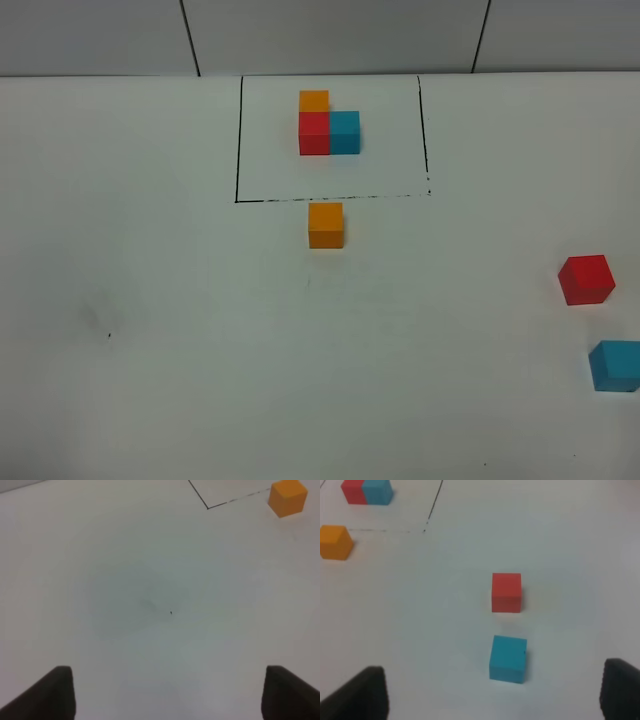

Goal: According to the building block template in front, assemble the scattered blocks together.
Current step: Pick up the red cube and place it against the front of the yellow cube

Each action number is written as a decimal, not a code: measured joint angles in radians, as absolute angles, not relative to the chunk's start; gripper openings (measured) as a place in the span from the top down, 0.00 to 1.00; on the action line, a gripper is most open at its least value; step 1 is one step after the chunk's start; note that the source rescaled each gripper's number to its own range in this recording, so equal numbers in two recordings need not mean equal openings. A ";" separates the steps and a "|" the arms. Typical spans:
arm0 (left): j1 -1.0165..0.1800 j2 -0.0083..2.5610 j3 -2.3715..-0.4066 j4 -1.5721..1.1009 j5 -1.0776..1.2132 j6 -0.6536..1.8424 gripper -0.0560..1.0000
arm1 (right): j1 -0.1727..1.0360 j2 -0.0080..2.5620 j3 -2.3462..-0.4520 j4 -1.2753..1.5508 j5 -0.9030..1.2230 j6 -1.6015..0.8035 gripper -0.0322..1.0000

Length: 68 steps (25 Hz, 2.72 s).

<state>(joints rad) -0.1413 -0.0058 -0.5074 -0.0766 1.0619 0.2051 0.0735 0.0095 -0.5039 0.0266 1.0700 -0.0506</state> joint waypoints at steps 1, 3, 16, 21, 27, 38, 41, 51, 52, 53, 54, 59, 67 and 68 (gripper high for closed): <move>-0.141 -0.006 -0.507 -0.077 1.062 0.205 0.10 | 0.073 0.009 -0.504 0.027 1.070 -0.051 0.27; -0.141 -0.006 -0.507 -0.077 1.062 0.205 0.10 | 0.073 0.009 -0.504 0.027 1.070 -0.051 0.27; -0.042 -0.006 -0.507 -0.122 1.062 0.205 0.11 | 0.073 0.009 -0.504 0.027 1.070 -0.051 0.27; -0.040 -0.006 -0.507 -0.125 1.062 0.205 0.11 | 0.073 0.009 -0.504 0.027 1.070 -0.051 0.27; -0.040 -0.006 -0.507 -0.127 1.062 0.205 0.11 | 0.073 0.009 -0.504 0.027 1.070 -0.051 0.27; -0.040 -0.006 -0.507 -0.129 1.062 0.205 0.11 | 0.073 0.009 -0.504 0.027 1.070 -0.051 0.27; -0.040 -0.006 -0.507 -0.129 1.062 0.207 0.11 | 0.073 0.009 -0.504 0.027 1.070 -0.051 0.27; -0.040 -0.006 -0.507 -0.129 1.062 0.209 0.11 | 0.073 0.009 -0.504 0.027 1.070 -0.051 0.27; -0.040 -0.006 -0.507 -0.129 1.062 0.209 0.11 | 0.073 0.009 -0.504 0.027 1.070 -0.051 0.27; -0.040 -0.006 -0.507 -0.129 1.062 0.209 0.11 | 0.073 0.009 -0.504 0.027 1.070 -0.051 0.27; -0.040 -0.006 -0.507 -0.129 1.062 0.209 0.11 | 0.073 0.009 -0.504 0.027 1.070 -0.051 0.27; -0.040 -0.006 -0.507 -0.129 1.062 0.212 0.11 | 0.073 0.009 -0.504 0.027 1.070 -0.051 0.27; -0.040 -0.006 -0.507 -0.129 1.062 0.212 0.12 | 0.073 0.009 -0.504 0.027 1.070 -0.051 0.27; -0.040 -0.006 -0.507 -0.129 1.062 0.212 0.12 | 0.073 0.009 -0.504 0.027 1.070 -0.051 0.27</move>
<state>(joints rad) -0.0403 -0.0058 -0.5066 -0.1285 1.0619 0.2123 0.0735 0.0095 -0.5039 0.0266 1.0700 -0.0506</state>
